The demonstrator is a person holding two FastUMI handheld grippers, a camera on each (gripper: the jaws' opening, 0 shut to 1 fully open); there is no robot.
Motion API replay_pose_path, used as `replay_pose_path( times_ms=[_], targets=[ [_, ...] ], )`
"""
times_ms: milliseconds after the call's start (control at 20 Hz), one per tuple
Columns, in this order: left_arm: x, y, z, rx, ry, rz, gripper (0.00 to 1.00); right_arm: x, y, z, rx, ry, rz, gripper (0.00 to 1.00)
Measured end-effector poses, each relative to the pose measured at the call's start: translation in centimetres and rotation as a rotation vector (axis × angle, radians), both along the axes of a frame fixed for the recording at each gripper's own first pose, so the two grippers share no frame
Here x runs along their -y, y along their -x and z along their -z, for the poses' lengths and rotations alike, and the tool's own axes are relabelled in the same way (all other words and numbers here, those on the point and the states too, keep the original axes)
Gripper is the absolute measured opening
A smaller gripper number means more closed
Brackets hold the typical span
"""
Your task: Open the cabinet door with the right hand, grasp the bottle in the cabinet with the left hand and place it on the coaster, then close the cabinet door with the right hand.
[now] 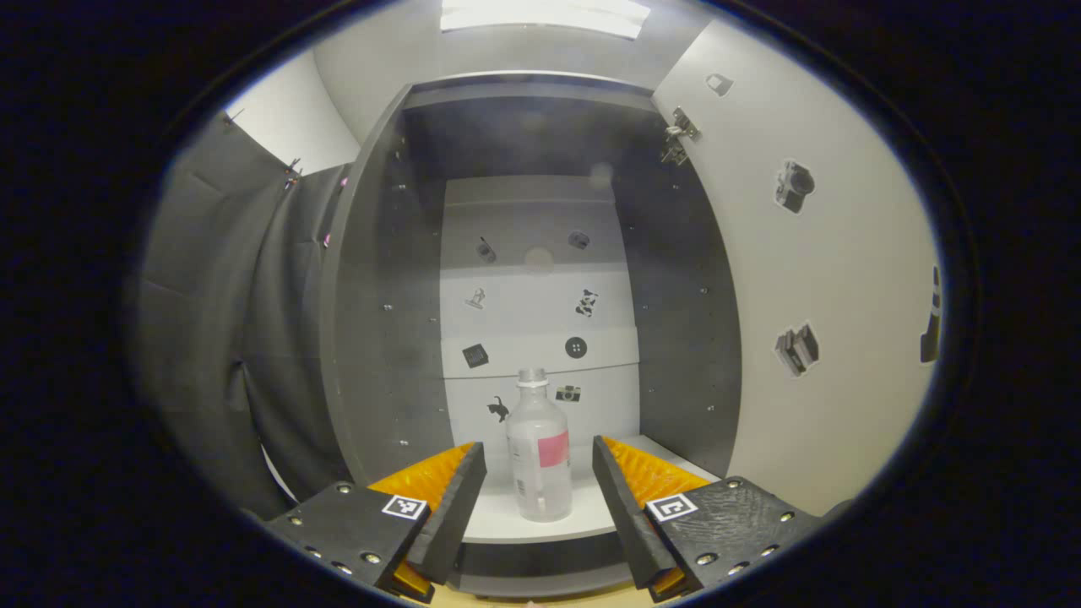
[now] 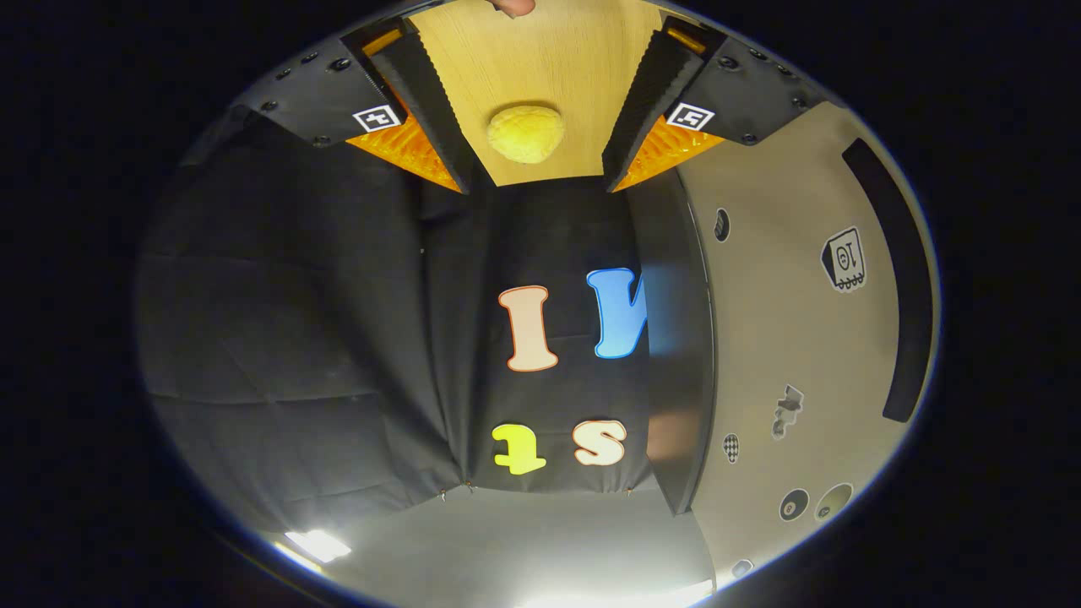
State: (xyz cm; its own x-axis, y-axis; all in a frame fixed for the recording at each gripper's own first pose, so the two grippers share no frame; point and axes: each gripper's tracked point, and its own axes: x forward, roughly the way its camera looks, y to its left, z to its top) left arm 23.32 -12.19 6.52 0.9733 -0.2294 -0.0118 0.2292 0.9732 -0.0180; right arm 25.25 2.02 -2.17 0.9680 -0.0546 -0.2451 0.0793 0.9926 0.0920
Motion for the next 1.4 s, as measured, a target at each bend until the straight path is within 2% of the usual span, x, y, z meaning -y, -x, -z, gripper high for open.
replay_pose_path(
  times_ms=[50,200,250,300,350,400,650,750,1300,1350,1400],
  targets=[
    [0.0,-0.8,0.5,-0.003,-0.003,0.002,0.79,0.0,-0.1,0.2,-0.004,0.002,0.008,0.98],
    [0.2,-2.8,1.8,-0.017,-0.002,0.012,0.76,-0.1,-0.6,0.9,-0.015,0.008,0.034,0.98],
    [0.4,-3.4,2.3,-0.025,-0.003,0.013,0.79,0.0,-0.7,1.0,-0.016,0.009,0.045,0.98],
    [0.5,-4.0,2.9,-0.033,-0.004,0.017,0.82,0.0,-0.8,1.2,-0.018,0.009,0.054,0.93],
    [0.6,-4.7,3.3,-0.039,-0.005,0.020,0.82,0.1,-0.9,1.3,-0.020,0.007,0.062,0.93],
    [0.5,-5.3,3.7,-0.042,-0.006,0.022,0.76,0.1,-1.1,1.6,-0.023,0.005,0.071,0.93],
    [1.0,-7.9,5.6,-0.057,-0.021,0.033,0.76,0.4,-1.5,2.4,-0.036,0.012,0.109,0.93],
    [1.3,-8.9,6.1,-0.059,-0.027,0.037,0.79,0.4,-1.6,2.9,-0.049,0.015,0.118,0.93],
    [2.2,-11.6,6.8,-0.055,-0.043,0.033,0.79,0.0,-2.2,4.7,-0.104,0.034,0.115,0.93],
    [2.1,-11.3,6.6,-0.055,-0.042,0.035,0.73,0.0,-2.2,4.7,-0.102,0.034,0.114,0.93],
    [2.0,-11.0,6.5,-0.057,-0.036,0.034,0.72,0.0,-2.2,4.6,-0.100,0.032,0.111,0.98]
  ],
)
